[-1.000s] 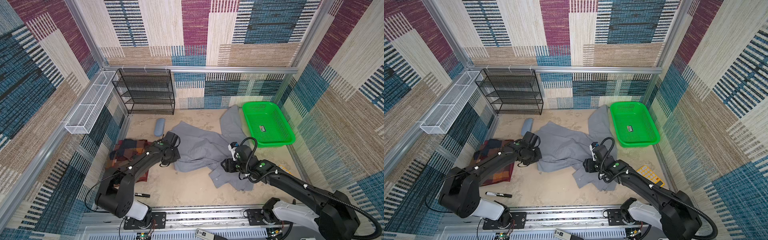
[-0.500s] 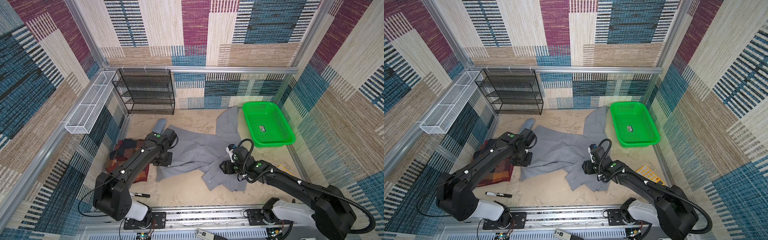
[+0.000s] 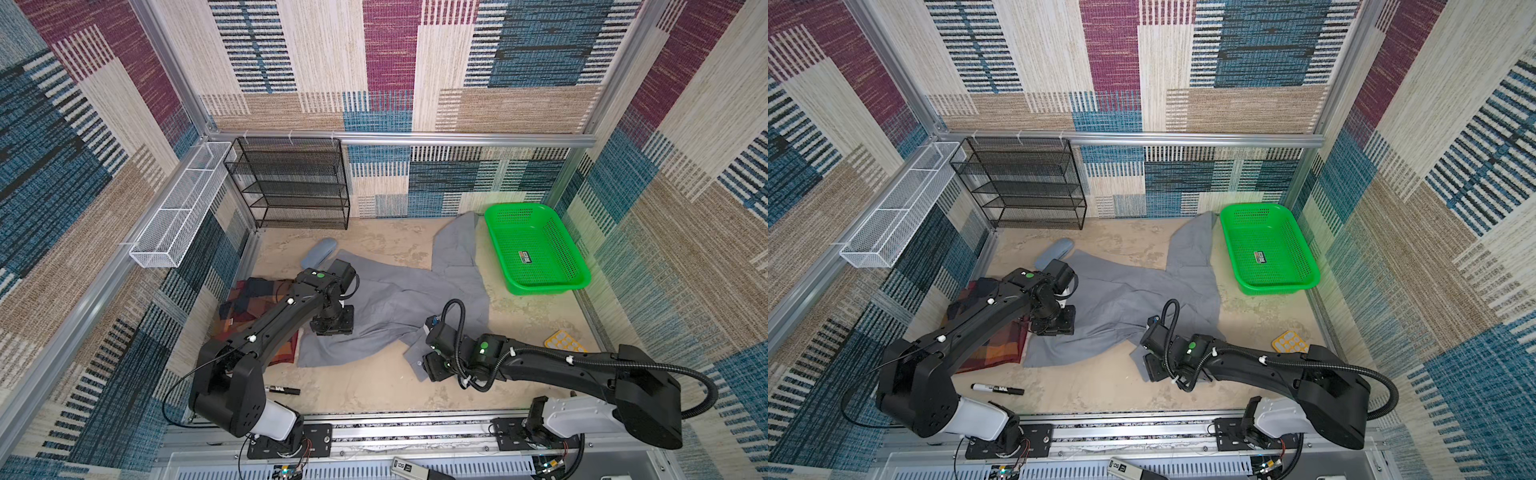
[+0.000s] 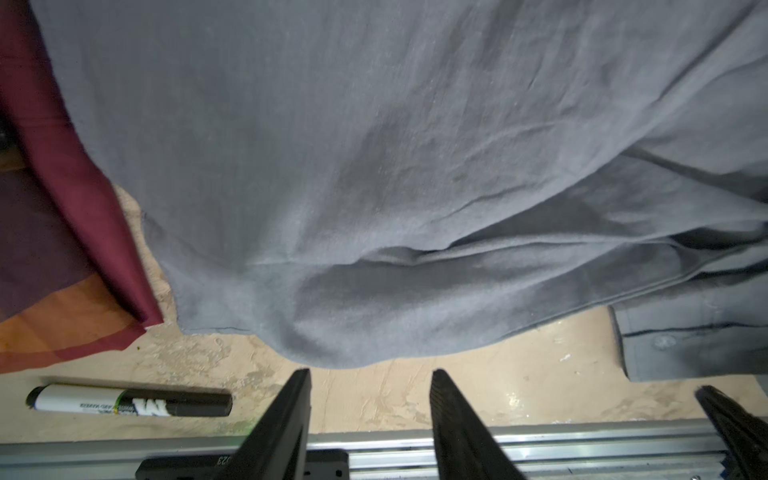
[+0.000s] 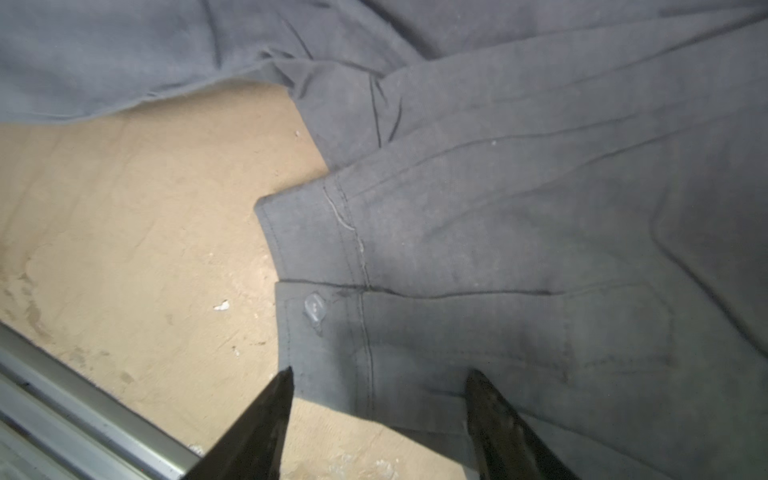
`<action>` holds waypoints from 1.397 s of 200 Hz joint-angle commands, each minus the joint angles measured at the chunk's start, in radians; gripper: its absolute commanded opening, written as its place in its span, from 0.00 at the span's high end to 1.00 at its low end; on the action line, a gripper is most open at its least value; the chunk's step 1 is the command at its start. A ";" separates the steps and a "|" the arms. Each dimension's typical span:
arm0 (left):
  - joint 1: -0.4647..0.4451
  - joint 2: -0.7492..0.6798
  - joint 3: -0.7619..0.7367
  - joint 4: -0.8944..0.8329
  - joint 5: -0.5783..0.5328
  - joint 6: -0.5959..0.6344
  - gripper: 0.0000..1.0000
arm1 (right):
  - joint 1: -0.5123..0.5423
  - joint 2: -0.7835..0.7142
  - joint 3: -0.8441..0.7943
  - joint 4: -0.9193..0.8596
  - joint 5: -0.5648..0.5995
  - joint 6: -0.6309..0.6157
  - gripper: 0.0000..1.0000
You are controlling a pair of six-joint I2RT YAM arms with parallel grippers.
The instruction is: Fold and stack the long sleeve shirts
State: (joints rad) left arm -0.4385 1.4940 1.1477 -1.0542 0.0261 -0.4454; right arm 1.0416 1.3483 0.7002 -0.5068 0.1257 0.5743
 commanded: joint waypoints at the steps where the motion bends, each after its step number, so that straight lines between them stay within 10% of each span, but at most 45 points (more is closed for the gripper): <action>1: 0.003 0.009 -0.015 0.073 -0.005 -0.003 0.50 | 0.026 0.051 0.014 -0.008 0.068 0.022 0.38; 91: 0.076 -0.061 -0.124 0.182 0.005 0.001 0.51 | 0.027 0.052 0.010 -0.029 0.096 0.016 1.00; 216: 0.129 -0.238 -0.121 0.103 0.053 -0.016 0.51 | 0.005 -0.384 0.612 -0.437 -0.126 -0.196 1.00; 279: 0.204 -0.370 -0.121 0.068 0.056 -0.002 0.50 | 0.035 -0.471 0.531 -0.208 -0.699 -0.119 1.00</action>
State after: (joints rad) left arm -0.2565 1.1564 1.0267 -0.9615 0.0650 -0.4450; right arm 1.0557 0.9028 1.3319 -0.8707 -0.2825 0.3790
